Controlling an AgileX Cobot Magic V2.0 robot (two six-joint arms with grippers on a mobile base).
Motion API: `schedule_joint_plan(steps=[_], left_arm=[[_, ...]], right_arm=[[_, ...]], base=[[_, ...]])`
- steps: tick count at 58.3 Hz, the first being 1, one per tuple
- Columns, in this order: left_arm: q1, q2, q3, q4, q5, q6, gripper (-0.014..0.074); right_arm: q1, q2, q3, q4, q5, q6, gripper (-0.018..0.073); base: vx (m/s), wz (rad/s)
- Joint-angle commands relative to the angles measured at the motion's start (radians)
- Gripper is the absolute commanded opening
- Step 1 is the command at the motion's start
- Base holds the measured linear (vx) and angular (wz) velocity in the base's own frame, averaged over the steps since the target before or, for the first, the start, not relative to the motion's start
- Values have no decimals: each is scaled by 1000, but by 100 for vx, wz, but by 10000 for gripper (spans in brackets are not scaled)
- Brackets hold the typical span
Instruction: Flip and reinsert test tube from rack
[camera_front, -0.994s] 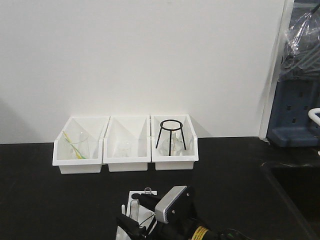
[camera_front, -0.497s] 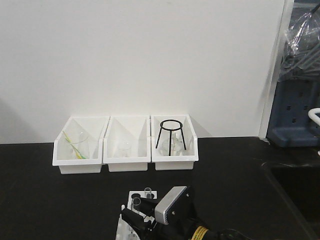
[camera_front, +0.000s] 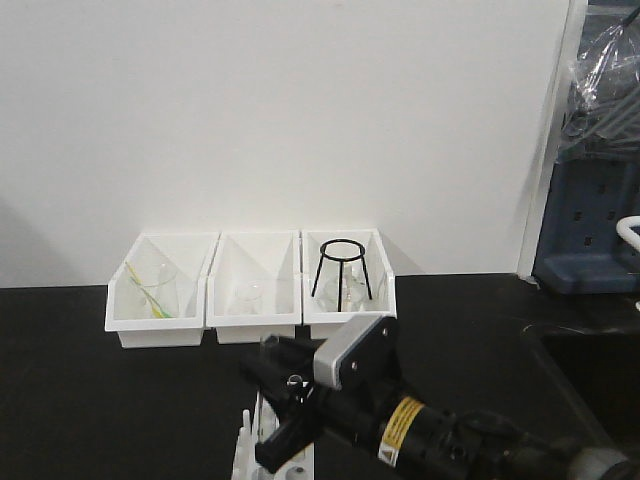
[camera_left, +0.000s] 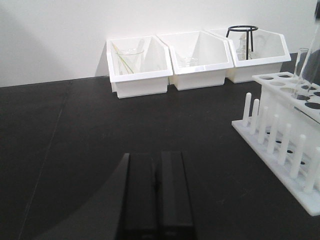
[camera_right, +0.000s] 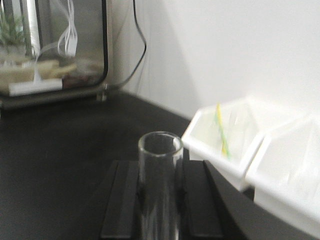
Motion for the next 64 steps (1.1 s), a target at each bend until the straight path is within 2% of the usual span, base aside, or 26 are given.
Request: schedule_joint_plan(steps=[1, 11, 14, 19, 26, 30, 35, 38, 42, 46, 50, 54, 59, 64], left_arm=[[0, -8, -4, -5, -82, -10, -7], [0, -8, -4, -5, -82, -10, -7], [0, -8, -4, -5, -82, -10, -7], [0, -8, -4, -5, -82, -10, -7], [0, -8, -4, -5, -82, -10, -7], [0, -8, -4, -5, -82, -10, -7], [0, -8, -4, -5, -82, -10, -7], [0, -8, -4, -5, -82, -10, -7], [0, -8, -4, -5, -82, -10, -7], [0, -8, -4, -5, -82, -10, -7], [0, -8, -4, -5, -82, -10, -7], [0, -8, -4, -5, -82, -10, -7], [0, -8, -4, -5, -82, -10, -7], [0, -8, -4, -5, -82, -10, -7]], right_arm=[[2, -129, -82, 6, 12, 34, -13], [-1, -248, -157, -26, 257, 30, -13], [-1, -275, -182, -108, 347, -39, -13], [-1, -318, -222, -333, 551, -239, -13], [-1, -338, -231, -633, 703, -487, -13], [-1, -339, -231, -742, 772, -554, -13], [-1, -339, -231, -804, 816, -552, -13], [-1, -339, -231, -794, 818, -529, -13], [-1, -341, -236, -722, 816, -424, -13], [-1, -341, -251, -555, 802, -214, -13], [-5, -341, -257, -338, 768, 49, -13], [-16, -333, -253, -189, 697, 223, -13], [-22, -315, -251, -135, 626, 305, -13], [-22, -296, -251, -134, 587, 316, -13]], base=[[0, 0], [0, 0], [0, 0], [0, 0], [0, 0], [0, 0], [0, 0], [0, 0], [0, 0], [0, 0], [0, 0], [0, 0], [0, 0], [0, 0]])
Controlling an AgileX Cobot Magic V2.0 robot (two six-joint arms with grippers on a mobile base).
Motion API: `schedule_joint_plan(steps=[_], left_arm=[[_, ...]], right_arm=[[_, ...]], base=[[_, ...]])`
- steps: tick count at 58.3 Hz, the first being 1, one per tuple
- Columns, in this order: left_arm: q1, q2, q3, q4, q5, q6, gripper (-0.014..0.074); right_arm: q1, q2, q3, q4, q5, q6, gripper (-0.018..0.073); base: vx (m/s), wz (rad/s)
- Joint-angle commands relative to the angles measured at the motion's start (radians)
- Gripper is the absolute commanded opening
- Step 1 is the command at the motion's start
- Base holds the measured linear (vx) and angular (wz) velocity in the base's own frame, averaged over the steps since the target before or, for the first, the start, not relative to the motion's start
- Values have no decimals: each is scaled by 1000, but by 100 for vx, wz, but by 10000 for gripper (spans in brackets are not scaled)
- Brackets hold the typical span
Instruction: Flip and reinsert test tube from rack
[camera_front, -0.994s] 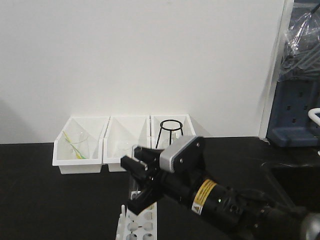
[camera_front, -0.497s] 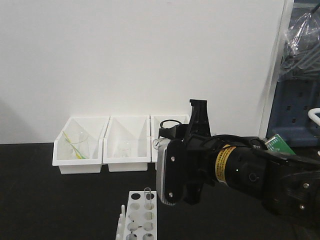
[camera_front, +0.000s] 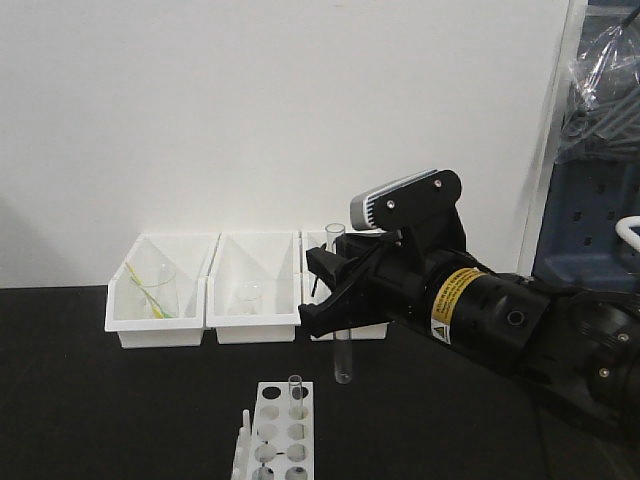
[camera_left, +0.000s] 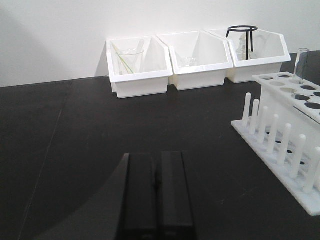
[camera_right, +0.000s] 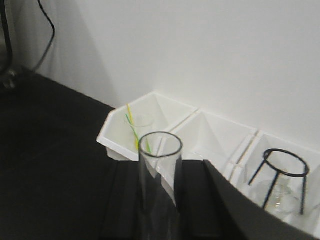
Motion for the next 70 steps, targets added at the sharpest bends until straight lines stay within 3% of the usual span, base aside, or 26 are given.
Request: schedule_joint_plan(steps=[1, 15, 20, 38, 70], left_arm=[[0, -8, -4, -5, -82, -10, -7], [0, -8, -4, -5, -82, -10, -7], [0, -8, -4, -5, -82, -10, -7], [0, -8, -4, -5, -82, -10, -7], [0, -8, -4, -5, -82, -10, -7]], right_arm=[[-8, -19, -34, 23, -114, 31, -13], [-17, 15, 127, 18, -509, -35, -13], [-17, 33, 165, 31, -531, -82, -13], [-17, 122, 170, 77, -638, -85, -11], [-17, 183, 170, 77, -638, -115, -11]], base=[[0, 0], [0, 0], [0, 0], [0, 0], [0, 0]])
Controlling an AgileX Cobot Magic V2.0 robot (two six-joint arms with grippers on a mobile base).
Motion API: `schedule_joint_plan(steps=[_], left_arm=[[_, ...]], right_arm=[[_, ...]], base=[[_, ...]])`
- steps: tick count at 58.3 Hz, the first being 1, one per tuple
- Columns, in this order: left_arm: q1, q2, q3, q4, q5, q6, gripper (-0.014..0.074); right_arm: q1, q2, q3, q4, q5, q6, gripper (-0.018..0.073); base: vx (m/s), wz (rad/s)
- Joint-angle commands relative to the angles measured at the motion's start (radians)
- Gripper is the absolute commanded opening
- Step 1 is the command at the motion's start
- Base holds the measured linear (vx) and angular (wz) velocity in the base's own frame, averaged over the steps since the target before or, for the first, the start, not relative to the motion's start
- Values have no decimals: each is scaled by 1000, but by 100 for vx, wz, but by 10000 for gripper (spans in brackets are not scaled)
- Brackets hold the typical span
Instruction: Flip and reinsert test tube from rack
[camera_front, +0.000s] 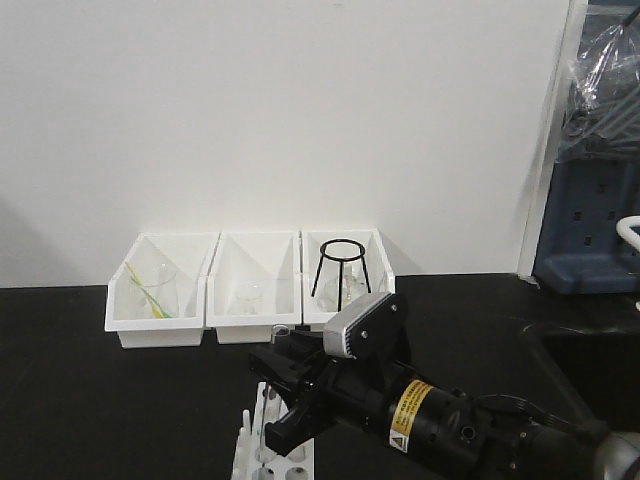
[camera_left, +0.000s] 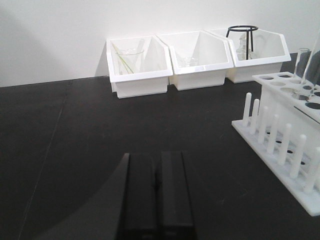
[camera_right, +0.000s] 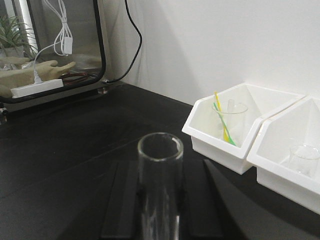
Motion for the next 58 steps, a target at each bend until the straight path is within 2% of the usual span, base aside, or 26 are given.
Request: schedule_joint_plan(steps=[1, 12, 19, 27, 39, 58], left_arm=[[0, -8, -4, -5, -82, -10, -7], [0, -8, -4, -5, -82, -10, -7], [0, -8, -4, -5, -82, -10, -7], [0, -8, -4, -5, -82, -10, -7], [0, -8, -4, -5, -82, -10, -7], [0, -8, -4, -5, -82, -10, -7]], right_arm=[[-6, -41, -29, 25, -64, -24, -11], [-6, -22, -30, 23, -48, -41, -11], [-5, -16, -69, -2, 36, -40, -11], [-3, -7, -122, -31, 113, 18, -11], [-3, 7, -126, -72, 113, 30, -11], [-3, 78, -125, -74, 60, 42, -11]], base=[[0, 0], [0, 0], [0, 0], [0, 0], [0, 0], [0, 0]])
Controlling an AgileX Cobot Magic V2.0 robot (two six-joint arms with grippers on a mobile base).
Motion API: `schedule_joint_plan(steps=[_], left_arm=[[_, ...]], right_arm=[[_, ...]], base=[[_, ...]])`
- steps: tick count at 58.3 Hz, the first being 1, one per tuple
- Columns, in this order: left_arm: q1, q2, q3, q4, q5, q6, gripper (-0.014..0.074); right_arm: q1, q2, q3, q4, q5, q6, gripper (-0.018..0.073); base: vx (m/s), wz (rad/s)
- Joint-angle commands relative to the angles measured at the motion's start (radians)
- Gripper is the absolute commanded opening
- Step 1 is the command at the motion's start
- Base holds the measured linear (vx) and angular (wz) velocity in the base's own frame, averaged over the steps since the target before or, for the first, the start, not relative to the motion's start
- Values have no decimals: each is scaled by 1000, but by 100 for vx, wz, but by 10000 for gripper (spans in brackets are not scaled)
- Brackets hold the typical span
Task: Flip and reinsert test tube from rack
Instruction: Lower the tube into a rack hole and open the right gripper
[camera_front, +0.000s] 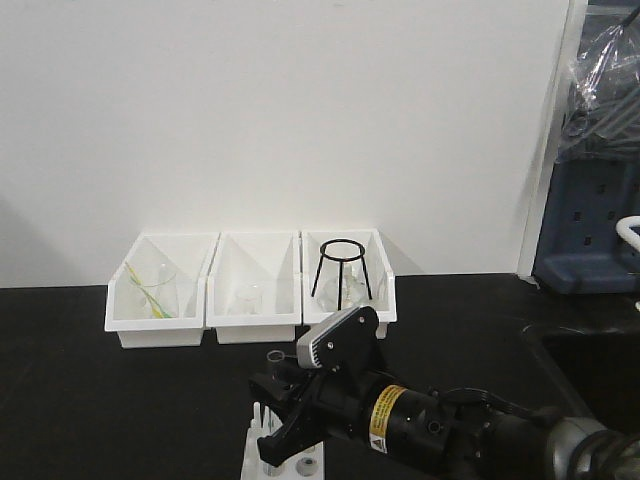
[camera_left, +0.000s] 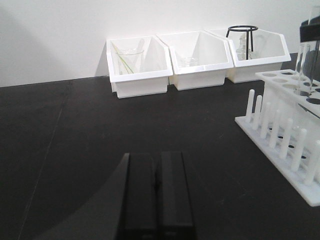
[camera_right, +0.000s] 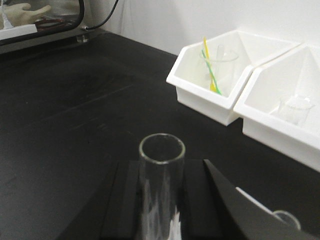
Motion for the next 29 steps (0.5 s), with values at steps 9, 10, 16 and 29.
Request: schedule_joint_plan(steps=[9, 10, 16, 29], left_arm=[[0, -8, -4, -5, -82, -10, -7], [0, -8, -4, -5, -82, -10, -7], [0, -8, -4, -5, -82, -10, -7], [0, -8, -4, -5, -82, -10, -7]], right_arm=[[-3, 5, -34, 15, -113, 0, -11], [-3, 8, -34, 15, -113, 0, -11], [-3, 24, -34, 15, -114, 0, -11], [-3, 29, -34, 15, -113, 0, -6]], base=[[0, 0], [0, 0], [0, 0], [0, 0]])
